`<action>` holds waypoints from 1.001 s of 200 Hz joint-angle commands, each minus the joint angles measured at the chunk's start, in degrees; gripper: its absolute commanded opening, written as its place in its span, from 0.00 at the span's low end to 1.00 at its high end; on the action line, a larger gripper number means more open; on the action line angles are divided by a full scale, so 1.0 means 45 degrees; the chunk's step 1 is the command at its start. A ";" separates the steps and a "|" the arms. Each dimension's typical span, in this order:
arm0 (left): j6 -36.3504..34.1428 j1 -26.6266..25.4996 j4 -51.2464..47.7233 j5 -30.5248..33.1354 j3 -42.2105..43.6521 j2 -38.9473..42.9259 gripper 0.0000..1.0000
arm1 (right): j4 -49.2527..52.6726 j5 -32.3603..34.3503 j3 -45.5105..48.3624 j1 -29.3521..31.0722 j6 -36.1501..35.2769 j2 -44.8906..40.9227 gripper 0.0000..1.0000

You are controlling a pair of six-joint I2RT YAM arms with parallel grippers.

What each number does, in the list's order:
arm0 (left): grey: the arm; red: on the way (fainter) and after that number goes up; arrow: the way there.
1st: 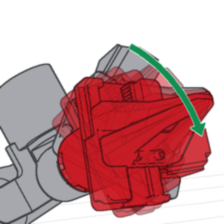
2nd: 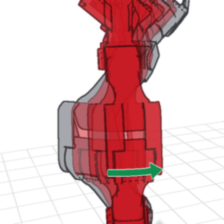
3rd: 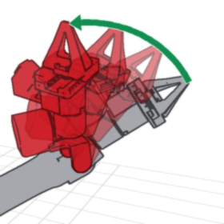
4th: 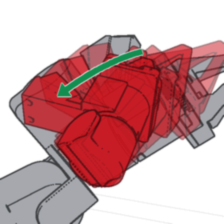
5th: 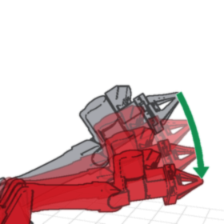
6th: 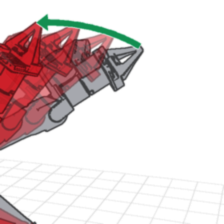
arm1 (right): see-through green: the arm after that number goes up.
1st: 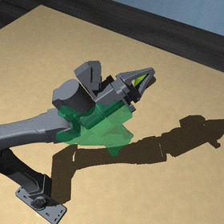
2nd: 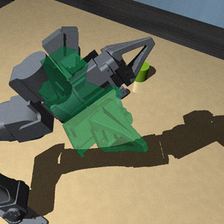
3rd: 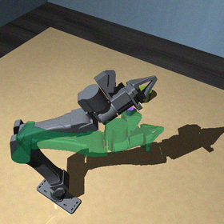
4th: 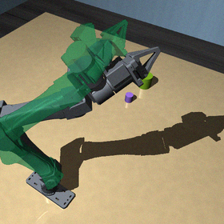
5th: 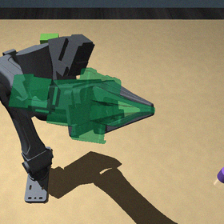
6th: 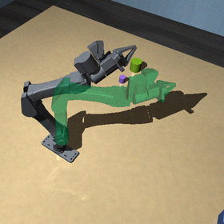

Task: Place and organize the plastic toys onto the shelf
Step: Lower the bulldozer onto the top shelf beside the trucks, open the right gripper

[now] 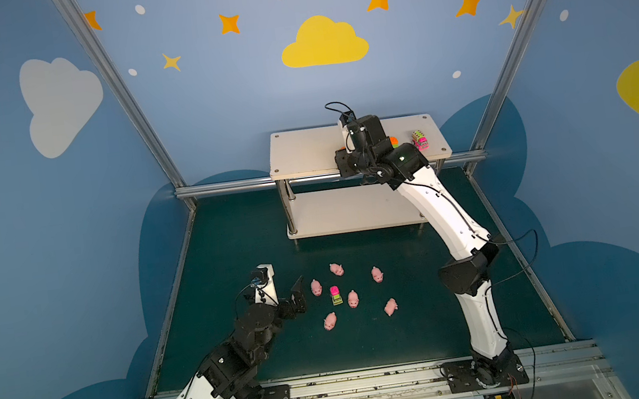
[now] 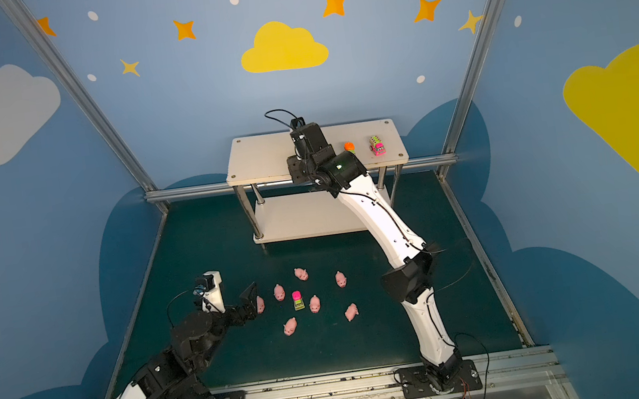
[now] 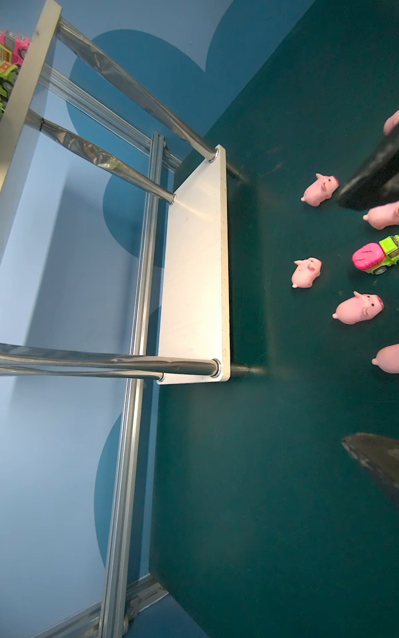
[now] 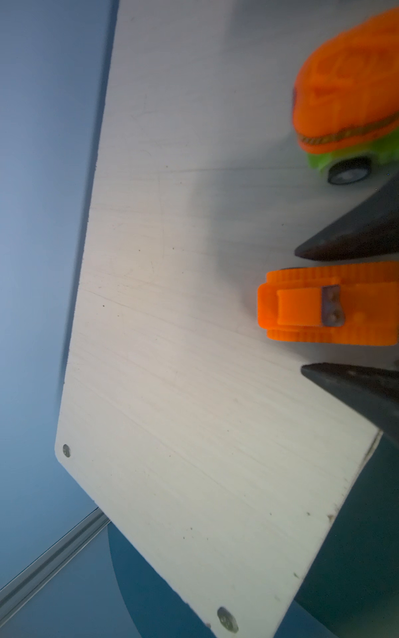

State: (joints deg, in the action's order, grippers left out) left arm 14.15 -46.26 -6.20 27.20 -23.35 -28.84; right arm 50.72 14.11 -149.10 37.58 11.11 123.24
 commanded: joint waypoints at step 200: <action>0.0150 0.0126 -0.0165 -0.0223 -0.0034 0.0717 1.00 | -0.0043 -0.0339 -0.0467 0.0450 -0.0229 -0.2130 0.67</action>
State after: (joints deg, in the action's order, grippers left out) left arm 14.00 -45.87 -6.37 26.22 -23.33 -26.00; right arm 50.35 11.51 -152.70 38.15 11.46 120.18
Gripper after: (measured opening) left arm 0.997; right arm 0.668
